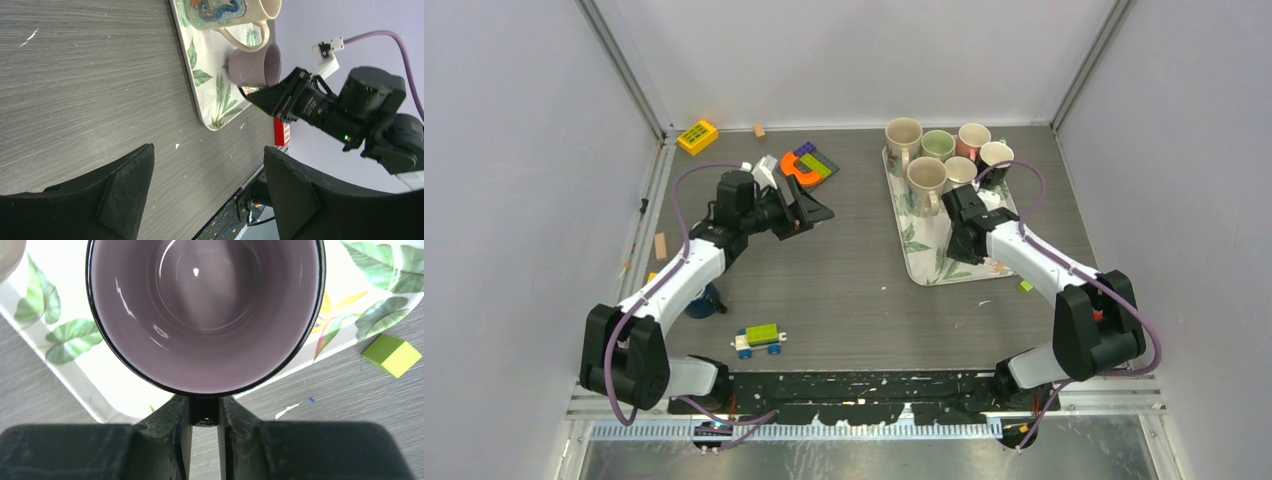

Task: Turn the mug right side up
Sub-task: Place the cup on the tray.

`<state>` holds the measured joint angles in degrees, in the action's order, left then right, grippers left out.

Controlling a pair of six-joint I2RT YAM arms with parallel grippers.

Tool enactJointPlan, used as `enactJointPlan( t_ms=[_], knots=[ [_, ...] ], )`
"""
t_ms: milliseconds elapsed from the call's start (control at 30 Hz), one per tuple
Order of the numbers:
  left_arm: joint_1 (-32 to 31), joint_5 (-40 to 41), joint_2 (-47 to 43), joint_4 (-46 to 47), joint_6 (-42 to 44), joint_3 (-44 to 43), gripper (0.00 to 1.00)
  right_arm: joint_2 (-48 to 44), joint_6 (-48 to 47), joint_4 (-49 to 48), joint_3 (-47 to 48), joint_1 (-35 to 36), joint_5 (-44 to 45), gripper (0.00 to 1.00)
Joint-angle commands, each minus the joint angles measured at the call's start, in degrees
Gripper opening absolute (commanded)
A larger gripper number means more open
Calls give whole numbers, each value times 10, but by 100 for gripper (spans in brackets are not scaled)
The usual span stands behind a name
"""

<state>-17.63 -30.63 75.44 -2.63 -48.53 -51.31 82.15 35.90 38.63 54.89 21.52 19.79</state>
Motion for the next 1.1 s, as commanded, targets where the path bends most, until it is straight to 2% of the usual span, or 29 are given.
enactJointPlan(
  t_ms=[0, 467, 733, 1067],
  knots=[
    [-2, -24, -22, -15, 23, -23, 81, 12, -14, -74, 19, -39, 22, 1],
    [-2, -52, -45, -48, 47, -28, 82, 139, -32, -101, 103, -140, -10, 2],
    [-3, -53, -67, -73, 62, -25, 82, 181, -48, -77, 168, -173, -6, 19],
    [-2, -51, -76, -83, 69, -20, 82, 179, -54, -67, 174, -182, -23, 48]
  ],
)
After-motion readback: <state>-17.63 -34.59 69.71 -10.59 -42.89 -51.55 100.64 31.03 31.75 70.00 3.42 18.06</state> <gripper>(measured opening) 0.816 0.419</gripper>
